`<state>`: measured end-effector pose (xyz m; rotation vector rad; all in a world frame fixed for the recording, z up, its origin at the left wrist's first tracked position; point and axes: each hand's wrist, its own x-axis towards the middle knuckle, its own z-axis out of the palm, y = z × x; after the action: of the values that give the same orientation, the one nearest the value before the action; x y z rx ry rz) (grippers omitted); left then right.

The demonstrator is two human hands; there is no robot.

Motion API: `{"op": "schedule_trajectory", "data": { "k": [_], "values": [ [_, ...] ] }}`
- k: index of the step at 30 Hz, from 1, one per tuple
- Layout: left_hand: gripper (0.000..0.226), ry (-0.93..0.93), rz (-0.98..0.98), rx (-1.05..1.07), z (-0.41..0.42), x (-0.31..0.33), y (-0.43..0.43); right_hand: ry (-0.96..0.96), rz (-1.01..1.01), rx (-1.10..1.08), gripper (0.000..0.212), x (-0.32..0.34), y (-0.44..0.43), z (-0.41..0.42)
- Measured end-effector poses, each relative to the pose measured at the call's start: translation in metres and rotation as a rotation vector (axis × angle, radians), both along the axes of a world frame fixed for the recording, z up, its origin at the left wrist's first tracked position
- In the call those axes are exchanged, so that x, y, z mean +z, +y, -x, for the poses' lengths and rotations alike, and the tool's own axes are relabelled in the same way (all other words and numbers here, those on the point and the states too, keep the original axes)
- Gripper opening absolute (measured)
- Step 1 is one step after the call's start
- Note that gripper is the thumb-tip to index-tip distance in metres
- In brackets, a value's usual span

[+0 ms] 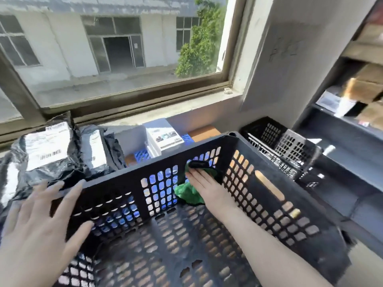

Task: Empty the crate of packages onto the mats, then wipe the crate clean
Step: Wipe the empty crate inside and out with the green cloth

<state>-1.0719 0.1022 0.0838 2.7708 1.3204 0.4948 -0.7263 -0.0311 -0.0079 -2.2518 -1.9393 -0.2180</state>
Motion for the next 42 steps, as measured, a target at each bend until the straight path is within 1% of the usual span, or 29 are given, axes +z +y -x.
{"op": "schedule_trajectory", "data": {
  "k": [2,3,4,6,8,10,13,16,18,21,23,25,28,31,33,35,36,38,40,42],
  "values": [
    [0.077,0.052,-0.024,-0.083,-0.020,0.014,0.003,0.016,-0.021,-0.031,0.085,0.015,-0.007,0.006],
    [0.076,0.075,0.016,-0.146,-0.031,0.022,0.004,0.059,-0.051,-0.050,0.086,0.019,-0.011,0.007],
    [0.075,0.093,0.029,-0.211,-0.044,0.026,0.004,0.130,-0.086,-0.108,0.086,0.027,-0.017,0.010],
    [0.073,0.114,0.051,-0.343,-0.070,0.033,0.007,0.309,-0.226,-0.276,0.082,0.043,-0.021,0.015],
    [0.073,0.126,0.072,-0.427,-0.097,0.034,0.008,0.458,-0.370,-0.456,0.081,0.053,-0.017,0.018],
    [0.073,0.124,0.093,-0.506,-0.121,0.035,0.010,0.622,-0.530,-0.563,0.080,0.060,-0.005,0.023],
    [0.069,0.103,0.106,-0.626,-0.150,0.035,0.017,0.807,-0.693,-0.603,0.076,0.072,0.017,0.035],
    [0.067,0.048,0.119,-0.674,-0.169,0.035,0.024,0.983,-0.809,-0.660,0.072,0.075,0.044,0.049],
    [0.067,0.002,0.136,-0.692,-0.178,0.037,0.028,1.050,-0.897,-0.706,0.069,0.071,0.062,0.058],
    [0.064,-0.002,0.143,-0.752,-0.192,0.038,0.040,1.047,-1.064,-0.801,0.064,0.062,0.085,0.065],
    [0.064,0.051,0.165,-0.819,-0.200,0.032,0.048,1.016,-1.152,-0.852,0.061,0.053,0.096,0.065],
    [0.067,0.091,0.176,-0.864,-0.203,0.026,0.053,1.038,-1.221,-0.870,0.061,0.040,0.104,0.066],
    [0.072,0.075,0.240,-0.911,-0.205,0.024,0.056,1.083,-1.307,-0.907,0.055,0.025,0.111,0.068],
    [0.077,0.102,0.287,-0.953,-0.207,0.025,0.059,1.118,-1.323,-0.968,0.054,0.016,0.117,0.070],
    [0.079,0.101,0.293,-0.967,-0.208,0.028,0.057,1.156,-1.308,-1.069,0.060,0.009,0.119,0.072],
    [0.076,0.082,0.288,-0.993,-0.216,0.031,0.056,1.192,-1.288,-1.169,0.062,0.004,0.121,0.073],
    [0.072,0.059,0.287,-0.992,-0.225,0.033,0.056,1.189,-1.300,-1.169,0.061,0.004,0.122,0.073],
    [0.068,0.043,0.355,-1.020,-0.235,0.037,0.048,1.122,-1.332,-1.097,0.055,0.012,0.122,0.074],
    [0.067,-0.025,0.479,-1.080,-0.237,0.044,0.035,1.001,-1.332,-1.024,0.058,0.025,0.119,0.076],
    [0.057,-0.074,0.611,-1.064,-0.257,0.030,0.044,0.914,-1.325,-0.978,0.063,0.035,0.118,0.077]
  ]
}}
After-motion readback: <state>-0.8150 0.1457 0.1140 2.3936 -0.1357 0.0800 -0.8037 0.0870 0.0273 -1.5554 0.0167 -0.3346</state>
